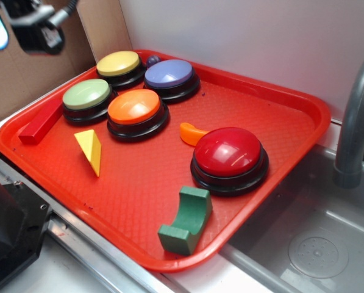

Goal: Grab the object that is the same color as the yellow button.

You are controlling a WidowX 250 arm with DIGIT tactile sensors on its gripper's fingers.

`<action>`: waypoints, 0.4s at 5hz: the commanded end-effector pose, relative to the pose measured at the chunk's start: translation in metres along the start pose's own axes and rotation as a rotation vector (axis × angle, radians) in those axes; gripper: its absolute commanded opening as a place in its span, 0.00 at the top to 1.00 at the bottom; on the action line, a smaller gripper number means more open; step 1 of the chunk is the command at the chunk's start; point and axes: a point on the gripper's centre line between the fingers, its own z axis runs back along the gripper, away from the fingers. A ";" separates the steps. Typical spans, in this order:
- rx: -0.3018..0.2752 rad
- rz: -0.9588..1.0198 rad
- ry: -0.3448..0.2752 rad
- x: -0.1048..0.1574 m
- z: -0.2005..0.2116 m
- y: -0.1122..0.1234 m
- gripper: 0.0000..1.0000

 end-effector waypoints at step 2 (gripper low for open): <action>0.053 0.291 -0.158 0.019 -0.089 0.009 0.00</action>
